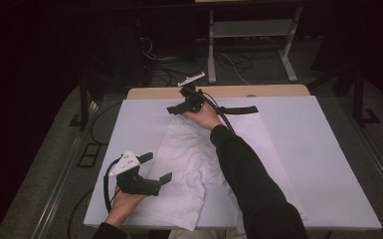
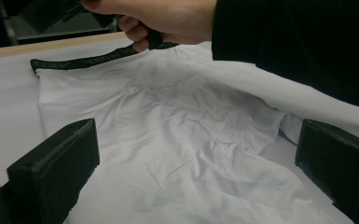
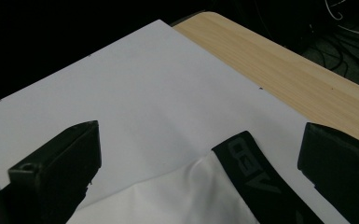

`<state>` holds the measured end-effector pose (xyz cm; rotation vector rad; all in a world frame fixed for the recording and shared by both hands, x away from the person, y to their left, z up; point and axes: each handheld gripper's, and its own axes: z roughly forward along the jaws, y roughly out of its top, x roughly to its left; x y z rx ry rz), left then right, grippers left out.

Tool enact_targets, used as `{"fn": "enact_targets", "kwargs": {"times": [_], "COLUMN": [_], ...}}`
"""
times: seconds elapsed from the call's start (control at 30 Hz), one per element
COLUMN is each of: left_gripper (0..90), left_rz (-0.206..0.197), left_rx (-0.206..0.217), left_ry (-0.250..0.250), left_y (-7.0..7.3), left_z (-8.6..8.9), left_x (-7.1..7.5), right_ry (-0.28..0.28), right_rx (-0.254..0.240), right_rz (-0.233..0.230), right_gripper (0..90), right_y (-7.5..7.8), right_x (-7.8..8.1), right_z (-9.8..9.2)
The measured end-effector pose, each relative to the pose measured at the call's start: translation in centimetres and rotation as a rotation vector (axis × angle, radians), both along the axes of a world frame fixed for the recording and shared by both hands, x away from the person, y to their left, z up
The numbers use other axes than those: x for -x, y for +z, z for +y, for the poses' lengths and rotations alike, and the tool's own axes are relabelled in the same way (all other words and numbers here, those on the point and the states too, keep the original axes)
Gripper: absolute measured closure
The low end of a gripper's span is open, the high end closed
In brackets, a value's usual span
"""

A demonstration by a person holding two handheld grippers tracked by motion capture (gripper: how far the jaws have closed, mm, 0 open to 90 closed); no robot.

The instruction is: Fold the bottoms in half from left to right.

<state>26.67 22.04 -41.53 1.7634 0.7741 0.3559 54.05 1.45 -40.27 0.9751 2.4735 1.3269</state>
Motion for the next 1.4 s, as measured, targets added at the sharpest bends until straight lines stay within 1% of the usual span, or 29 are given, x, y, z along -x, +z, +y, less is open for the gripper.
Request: {"fn": "enact_targets", "kwargs": {"times": [0.1, 0.2, 0.4, 0.63, 0.73, 0.83, 0.9, 0.93, 1.03, 1.23, 1.4], "left_gripper": [0.0, 0.0, 0.0, 0.0, 0.0, 0.0, 0.0, 0.0, 0.0, 0.0, 0.0], "left_rz": [0.000, 0.000, -0.001, 0.002, 0.001, 0.001, 0.001, 0.001, 0.002, 0.003, 0.004], "left_rx": [0.003, 0.004, 0.010, 0.015, 0.010, 0.010, 0.010, 0.010, 0.010, 0.009, 0.009], "left_ry": [0.000, -0.001, 0.000, 0.000, -0.003, -0.004, -0.003, -0.004, -0.002, -0.002, -0.002], "left_y": [0.0, 0.0, 0.0, 0.0, 0.0, 0.0, 0.0, 0.0, 0.0, 0.0, 0.0], "left_z": [0.0, 0.0, 0.1, 0.1, 0.1, 0.0, 0.1, 0.1, 0.1, 0.1, 0.1], "left_x": [0.0, 0.0, 0.0, -0.1, -0.1, -0.1, -0.1, -0.1, -0.1, -0.1, -0.1], "right_ry": [-0.013, -0.021, -0.036, -0.046, -0.049, -0.051, -0.052, -0.058, -0.062, -0.085, -0.083], "right_rx": [0.003, -0.006, 0.012, 0.028, 0.026, 0.017, 0.019, 0.026, 0.048, 0.071, 0.094], "right_rz": [-0.002, 0.000, 0.019, 0.040, 0.046, 0.047, 0.041, 0.039, 0.042, 0.041, 0.045], "right_gripper": [0.0, 0.0, 0.0, 0.2, 3.1, 9.0, 13.5, 13.9, 18.8, 31.1, 37.1], "right_y": [-0.4, -1.0, -2.3, -3.7, -3.9, -4.0, -4.0, -4.0, -4.1, -4.4, -5.0], "right_x": [-0.4, -0.8, -1.5, -1.8, -1.9, -2.0, -2.1, -2.1, -2.3, -2.6, -2.6], "right_z": [0.2, 0.5, 1.1, 1.6, 1.8, 1.8, 1.9, 1.9, 2.1, 2.4, 2.6]}}
